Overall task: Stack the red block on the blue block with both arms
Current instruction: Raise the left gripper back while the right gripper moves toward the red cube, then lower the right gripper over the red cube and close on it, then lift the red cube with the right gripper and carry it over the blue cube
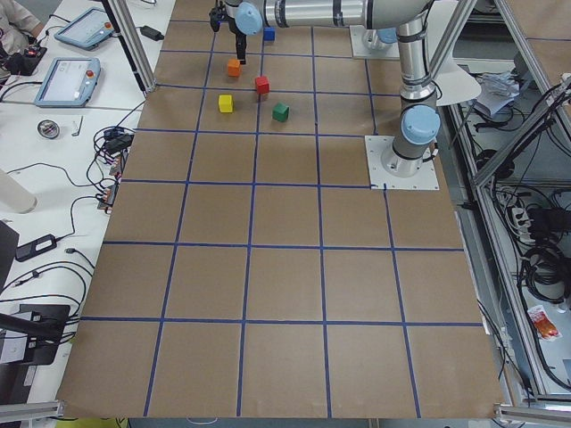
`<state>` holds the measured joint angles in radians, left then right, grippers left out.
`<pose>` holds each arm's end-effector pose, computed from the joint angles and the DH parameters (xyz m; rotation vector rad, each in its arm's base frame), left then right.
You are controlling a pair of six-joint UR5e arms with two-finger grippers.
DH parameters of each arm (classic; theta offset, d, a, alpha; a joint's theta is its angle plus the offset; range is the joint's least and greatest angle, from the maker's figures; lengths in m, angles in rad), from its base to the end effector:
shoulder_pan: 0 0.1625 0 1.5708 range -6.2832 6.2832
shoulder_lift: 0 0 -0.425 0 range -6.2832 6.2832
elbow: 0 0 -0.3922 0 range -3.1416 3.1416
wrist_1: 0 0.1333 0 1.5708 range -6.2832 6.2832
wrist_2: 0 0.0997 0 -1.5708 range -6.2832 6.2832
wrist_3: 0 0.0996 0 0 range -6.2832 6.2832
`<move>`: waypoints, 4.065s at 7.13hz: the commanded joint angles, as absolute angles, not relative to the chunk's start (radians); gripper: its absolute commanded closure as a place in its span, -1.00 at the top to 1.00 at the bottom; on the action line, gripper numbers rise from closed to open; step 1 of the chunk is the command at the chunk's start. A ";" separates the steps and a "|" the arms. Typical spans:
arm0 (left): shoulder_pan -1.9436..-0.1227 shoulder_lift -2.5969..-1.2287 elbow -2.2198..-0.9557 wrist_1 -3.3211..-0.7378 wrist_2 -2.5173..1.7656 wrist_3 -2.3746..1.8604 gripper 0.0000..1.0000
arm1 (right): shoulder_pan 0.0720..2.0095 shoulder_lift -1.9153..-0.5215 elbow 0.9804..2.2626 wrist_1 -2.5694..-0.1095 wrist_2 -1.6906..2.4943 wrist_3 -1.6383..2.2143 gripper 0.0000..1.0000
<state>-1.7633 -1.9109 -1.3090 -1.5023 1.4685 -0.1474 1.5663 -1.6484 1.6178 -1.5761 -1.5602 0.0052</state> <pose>-0.2616 -0.5924 0.4324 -0.0678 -3.0414 -0.0411 0.1323 -0.4629 0.5023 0.0149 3.1304 -0.0562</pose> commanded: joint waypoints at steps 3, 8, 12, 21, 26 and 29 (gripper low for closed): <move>-1.626 -1.674 -1.423 -1.631 1.537 0.095 1.00 | 1.722 -1.403 1.618 -1.846 -1.558 0.275 1.00; -1.628 -1.660 -1.451 -1.572 1.546 0.077 1.00 | 1.908 -1.200 1.620 -2.018 -1.566 0.342 1.00; -1.631 -1.649 -1.476 -1.572 1.542 0.074 1.00 | 1.936 -1.091 1.620 -2.128 -1.565 0.255 1.00; -1.629 -1.649 -1.479 -1.569 1.539 0.072 1.00 | 1.940 -1.028 1.620 -2.108 -1.552 0.199 -1.00; -1.634 -1.649 -1.479 -1.569 1.537 0.072 1.00 | 1.742 -1.329 1.620 -1.713 -1.560 0.181 -1.00; -1.632 -1.651 -1.480 -1.565 1.537 0.074 1.00 | 1.608 -1.445 1.727 -1.729 -1.565 0.019 -1.00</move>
<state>-1.6327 -1.6502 -1.4800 -1.5656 1.5382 0.0735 1.6602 -1.3993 1.6685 -1.7181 -1.5616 0.0882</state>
